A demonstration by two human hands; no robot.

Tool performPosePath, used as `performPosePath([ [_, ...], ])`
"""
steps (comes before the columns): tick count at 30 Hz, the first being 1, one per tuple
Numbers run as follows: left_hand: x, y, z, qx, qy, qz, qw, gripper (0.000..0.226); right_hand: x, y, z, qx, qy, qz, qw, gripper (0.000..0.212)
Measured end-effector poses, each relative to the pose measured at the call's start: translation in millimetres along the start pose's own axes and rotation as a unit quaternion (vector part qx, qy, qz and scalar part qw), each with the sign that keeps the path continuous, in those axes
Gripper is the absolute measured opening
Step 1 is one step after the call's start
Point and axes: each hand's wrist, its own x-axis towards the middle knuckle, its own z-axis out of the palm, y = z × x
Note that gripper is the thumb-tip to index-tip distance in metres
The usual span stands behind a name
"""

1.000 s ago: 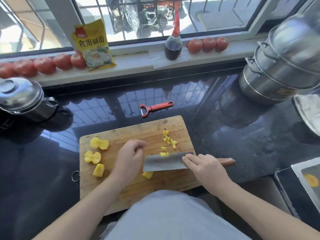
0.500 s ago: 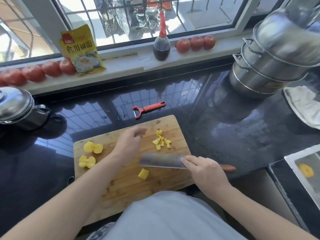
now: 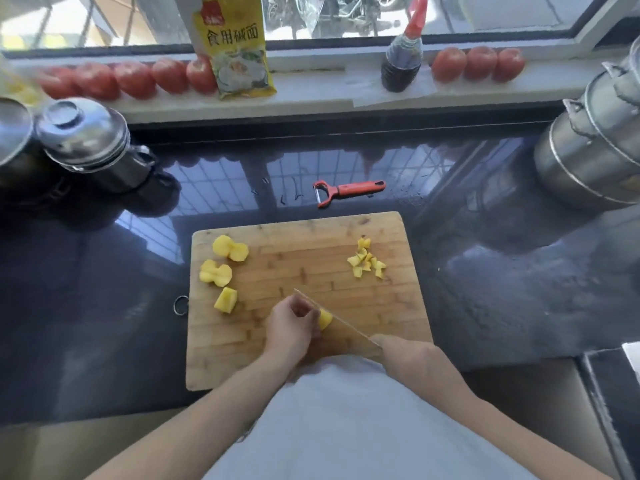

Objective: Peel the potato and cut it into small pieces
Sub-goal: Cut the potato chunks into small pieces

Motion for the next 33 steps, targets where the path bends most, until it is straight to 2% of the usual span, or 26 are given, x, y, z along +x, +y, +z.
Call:
performPosePath([
  [3,-2,-5,2,0.023,0.006,-0.003,1.0,0.01,-1,-1,1,-0.01,-0.029,0.011,0.999,0.013],
  [7,-2,-10,4,0.049,0.007,0.006,0.999,0.011,0,3,8,-0.026,-0.064,0.012,0.998,0.022],
  [17,2,-12,5,0.097,0.006,0.022,0.995,0.008,-2,-2,-1,-0.04,-0.104,0.002,0.994,0.025],
  [21,4,-13,5,0.107,0.006,0.023,0.994,0.006,11,-8,-5,-0.076,-0.167,0.017,0.983,0.033],
  [23,5,-13,5,0.111,0.01,0.019,0.994,0.003,24,-13,-2,-0.068,-0.171,0.036,0.982,0.024],
  [24,5,-12,6,0.113,0.011,0.018,0.993,0.003,30,-15,0,-0.038,-0.198,0.066,0.977,0.023],
  [28,4,-13,6,0.126,0.02,0.025,0.992,0.013,47,-23,7,0.015,-0.199,0.108,0.974,0.026],
  [31,2,-14,6,0.128,0.021,0.024,0.991,0.017,44,-22,-4,0.04,-0.153,0.15,0.976,0.028],
  [33,2,-14,6,0.118,0.015,0.016,0.993,0.014,35,-17,-14,0.061,-0.107,0.15,0.981,0.041],
])
